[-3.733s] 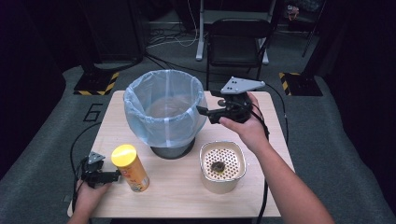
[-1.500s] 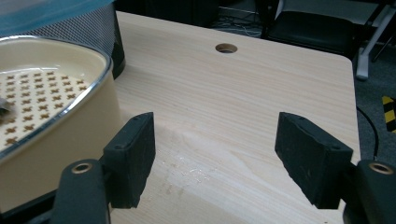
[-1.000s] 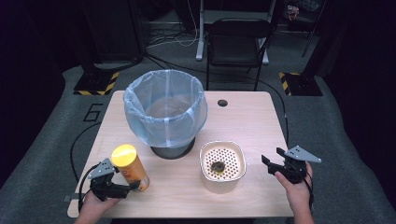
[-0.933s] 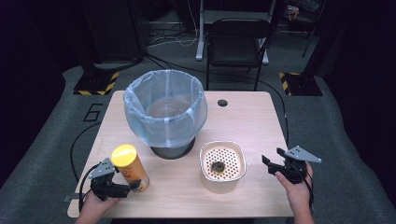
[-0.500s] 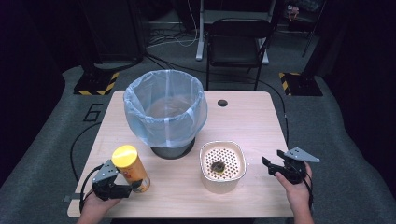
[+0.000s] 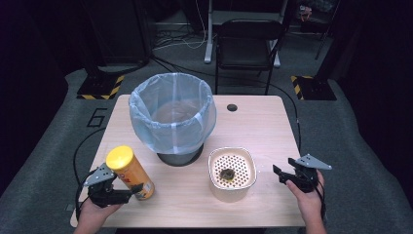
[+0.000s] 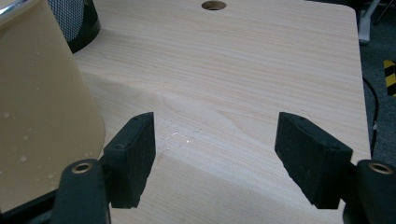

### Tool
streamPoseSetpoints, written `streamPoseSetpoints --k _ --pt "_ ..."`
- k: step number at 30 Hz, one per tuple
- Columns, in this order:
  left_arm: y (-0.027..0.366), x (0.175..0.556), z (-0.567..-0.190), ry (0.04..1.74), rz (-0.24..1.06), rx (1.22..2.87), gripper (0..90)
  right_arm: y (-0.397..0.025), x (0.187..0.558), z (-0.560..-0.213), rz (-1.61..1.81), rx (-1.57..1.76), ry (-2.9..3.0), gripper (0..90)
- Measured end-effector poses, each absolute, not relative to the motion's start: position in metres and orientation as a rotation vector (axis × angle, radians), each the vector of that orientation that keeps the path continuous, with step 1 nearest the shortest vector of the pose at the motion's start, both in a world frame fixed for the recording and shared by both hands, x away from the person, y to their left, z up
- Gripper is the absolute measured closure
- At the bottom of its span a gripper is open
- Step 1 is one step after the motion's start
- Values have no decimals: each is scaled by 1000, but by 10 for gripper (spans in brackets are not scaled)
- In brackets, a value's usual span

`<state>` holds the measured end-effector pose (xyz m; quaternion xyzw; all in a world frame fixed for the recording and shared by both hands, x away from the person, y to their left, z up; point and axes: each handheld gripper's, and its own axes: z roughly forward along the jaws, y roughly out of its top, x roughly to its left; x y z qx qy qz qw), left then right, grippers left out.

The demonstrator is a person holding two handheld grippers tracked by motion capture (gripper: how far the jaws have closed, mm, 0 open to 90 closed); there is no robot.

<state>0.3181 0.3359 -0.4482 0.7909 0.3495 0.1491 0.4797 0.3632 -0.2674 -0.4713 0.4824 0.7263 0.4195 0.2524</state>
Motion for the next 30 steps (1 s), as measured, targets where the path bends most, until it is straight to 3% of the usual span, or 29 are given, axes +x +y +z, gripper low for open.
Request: streamPoseSetpoints --k 16,30 --pt "337 320 -407 851 374 1955 243 -266 365 -477 1132 1325 1991 287" --pt "324 313 -343 804 358 1973 243 -264 365 -480 1125 1336 2000 287"
